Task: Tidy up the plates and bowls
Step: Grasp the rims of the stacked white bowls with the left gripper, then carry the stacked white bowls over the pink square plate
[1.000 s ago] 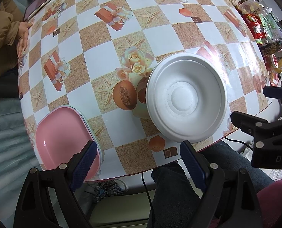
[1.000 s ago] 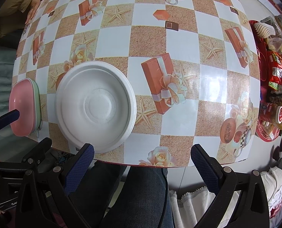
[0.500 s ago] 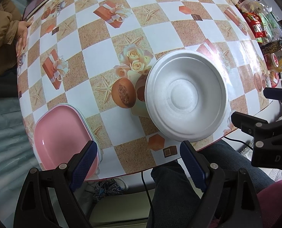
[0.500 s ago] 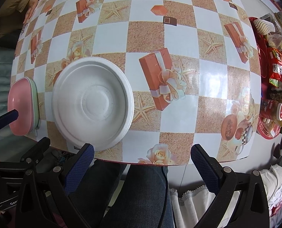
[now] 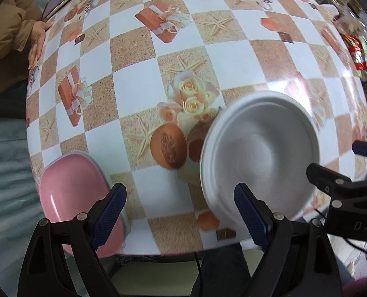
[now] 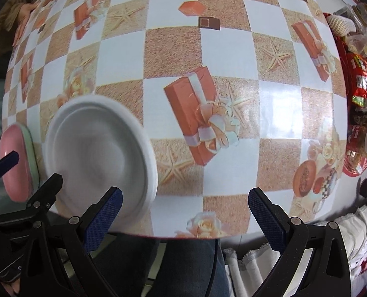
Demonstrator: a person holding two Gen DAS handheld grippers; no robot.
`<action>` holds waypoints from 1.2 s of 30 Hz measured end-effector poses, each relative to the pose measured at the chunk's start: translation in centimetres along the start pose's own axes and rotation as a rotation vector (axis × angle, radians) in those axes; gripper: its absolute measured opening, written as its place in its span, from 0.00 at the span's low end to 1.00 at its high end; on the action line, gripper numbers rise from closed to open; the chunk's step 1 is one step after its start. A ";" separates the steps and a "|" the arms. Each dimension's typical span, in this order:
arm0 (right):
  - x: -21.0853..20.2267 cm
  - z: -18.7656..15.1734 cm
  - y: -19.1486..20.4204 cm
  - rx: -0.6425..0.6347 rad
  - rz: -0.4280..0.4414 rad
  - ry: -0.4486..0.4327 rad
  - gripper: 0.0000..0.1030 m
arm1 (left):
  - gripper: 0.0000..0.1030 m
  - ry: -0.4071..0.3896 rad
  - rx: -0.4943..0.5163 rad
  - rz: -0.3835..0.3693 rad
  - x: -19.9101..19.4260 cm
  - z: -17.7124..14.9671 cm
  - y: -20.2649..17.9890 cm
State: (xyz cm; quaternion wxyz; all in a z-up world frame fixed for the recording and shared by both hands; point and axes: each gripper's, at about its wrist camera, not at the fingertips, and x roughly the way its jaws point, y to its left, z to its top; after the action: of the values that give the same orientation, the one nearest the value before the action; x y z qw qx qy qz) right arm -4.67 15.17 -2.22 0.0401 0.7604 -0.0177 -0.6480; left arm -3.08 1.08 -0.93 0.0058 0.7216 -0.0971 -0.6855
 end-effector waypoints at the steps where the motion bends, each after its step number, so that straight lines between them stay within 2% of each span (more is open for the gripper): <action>1: 0.3 0.1 0.0 0.003 -0.001 0.003 0.99 | 0.88 0.003 -0.007 -0.001 0.4 0.2 0.0; 7: 2.4 0.6 -0.1 0.006 0.006 0.029 0.99 | 0.88 0.034 -0.030 0.013 3.1 0.9 0.1; 10: 3.4 1.0 0.4 -0.023 0.011 0.030 0.99 | 0.89 0.041 -0.050 -0.012 4.1 1.1 0.5; 12: 4.0 1.1 0.8 -0.044 0.005 0.039 0.99 | 0.94 0.041 -0.053 -0.008 4.6 1.2 0.7; 13: 4.1 1.1 0.7 -0.037 0.012 0.037 0.99 | 1.00 0.036 -0.056 0.004 4.7 1.3 0.8; 17: 5.4 1.3 0.4 -0.008 0.074 0.056 1.00 | 1.00 0.041 -0.068 -0.063 5.5 1.6 1.4; 22: 5.2 1.5 -0.5 0.031 0.092 0.043 1.00 | 1.00 0.070 -0.130 -0.146 6.4 2.2 2.6; 30: 5.2 3.2 -1.7 0.059 0.096 0.084 0.99 | 1.00 0.127 -0.157 -0.140 7.1 4.2 3.4; 33: 4.5 3.1 -1.3 0.039 0.102 0.065 0.85 | 0.91 0.110 -0.115 -0.131 6.3 4.0 2.3; 35: 3.9 3.4 -0.6 0.003 0.124 0.049 0.62 | 0.79 0.096 -0.068 -0.129 5.7 4.1 1.2; 36: 3.8 3.4 -0.3 -0.006 0.134 0.050 0.57 | 0.75 0.086 -0.042 -0.132 5.4 4.2 0.7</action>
State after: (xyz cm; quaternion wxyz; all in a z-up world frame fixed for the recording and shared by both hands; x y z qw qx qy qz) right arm -7.44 15.08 -6.48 0.0860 0.7732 -0.0658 -0.6248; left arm -7.13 0.14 -6.38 -0.0204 0.7548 -0.0345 -0.6547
